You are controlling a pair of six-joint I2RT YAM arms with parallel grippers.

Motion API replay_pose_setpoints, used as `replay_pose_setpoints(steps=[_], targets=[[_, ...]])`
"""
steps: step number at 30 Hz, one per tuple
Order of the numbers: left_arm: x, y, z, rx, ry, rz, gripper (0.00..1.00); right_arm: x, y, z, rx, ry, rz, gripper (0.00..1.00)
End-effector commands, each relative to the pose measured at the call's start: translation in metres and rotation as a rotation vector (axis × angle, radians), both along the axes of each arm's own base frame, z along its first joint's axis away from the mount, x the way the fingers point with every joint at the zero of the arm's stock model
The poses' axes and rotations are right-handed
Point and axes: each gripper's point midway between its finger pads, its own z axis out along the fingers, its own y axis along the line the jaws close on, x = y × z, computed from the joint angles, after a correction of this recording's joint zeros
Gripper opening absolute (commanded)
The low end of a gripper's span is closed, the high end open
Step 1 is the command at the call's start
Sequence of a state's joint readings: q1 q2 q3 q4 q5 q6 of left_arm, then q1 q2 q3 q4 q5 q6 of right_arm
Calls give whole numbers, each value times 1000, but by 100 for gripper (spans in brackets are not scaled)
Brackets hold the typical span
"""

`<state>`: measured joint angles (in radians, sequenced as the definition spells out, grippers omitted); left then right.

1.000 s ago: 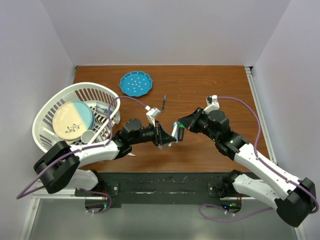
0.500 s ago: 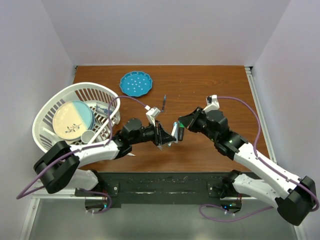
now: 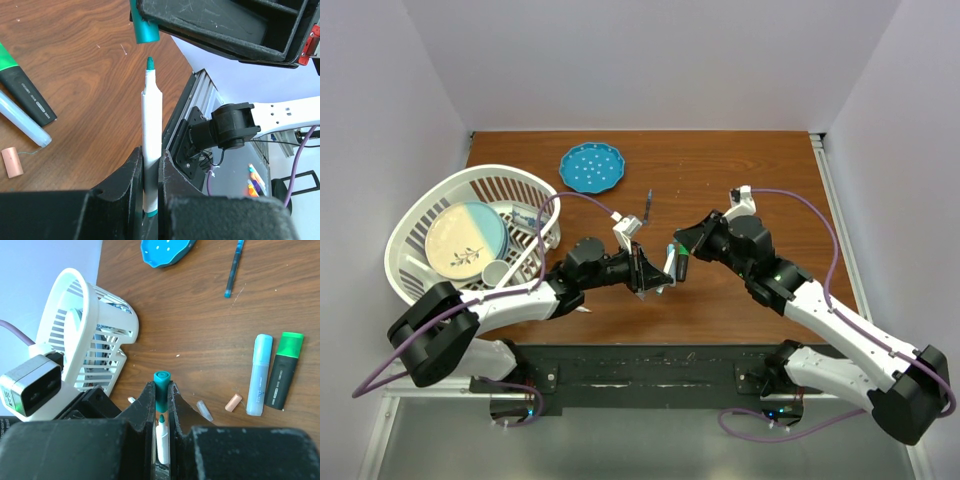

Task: Insert the pens into the pen caps

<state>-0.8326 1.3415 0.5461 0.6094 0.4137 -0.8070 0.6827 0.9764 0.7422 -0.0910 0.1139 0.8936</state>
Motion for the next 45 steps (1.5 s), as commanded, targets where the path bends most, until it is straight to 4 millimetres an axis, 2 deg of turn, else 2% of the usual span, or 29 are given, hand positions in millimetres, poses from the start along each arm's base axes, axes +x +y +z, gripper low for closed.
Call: replay_pose_setpoints(steps=[1, 18, 26, 32, 37, 45], targets=[[7, -4, 23, -42, -82, 11, 0, 2, 2, 25, 37, -48, -11, 2], [14, -8, 34, -42, -115, 22, 0, -8, 3, 14, 7, -26, 10, 2], [23, -8, 41, -47, -108, 64, 0, -20, 3, 5, -2, -24, 6, 2], [30, -13, 51, -51, -125, 75, 0, -29, 10, -6, -52, -4, 13, 2], [42, -12, 50, 3, -142, 120, 0, -40, 14, -13, -118, 14, 2, 3], [51, -11, 50, 32, -157, 152, 0, -54, 36, -11, -130, 43, -1, 10]])
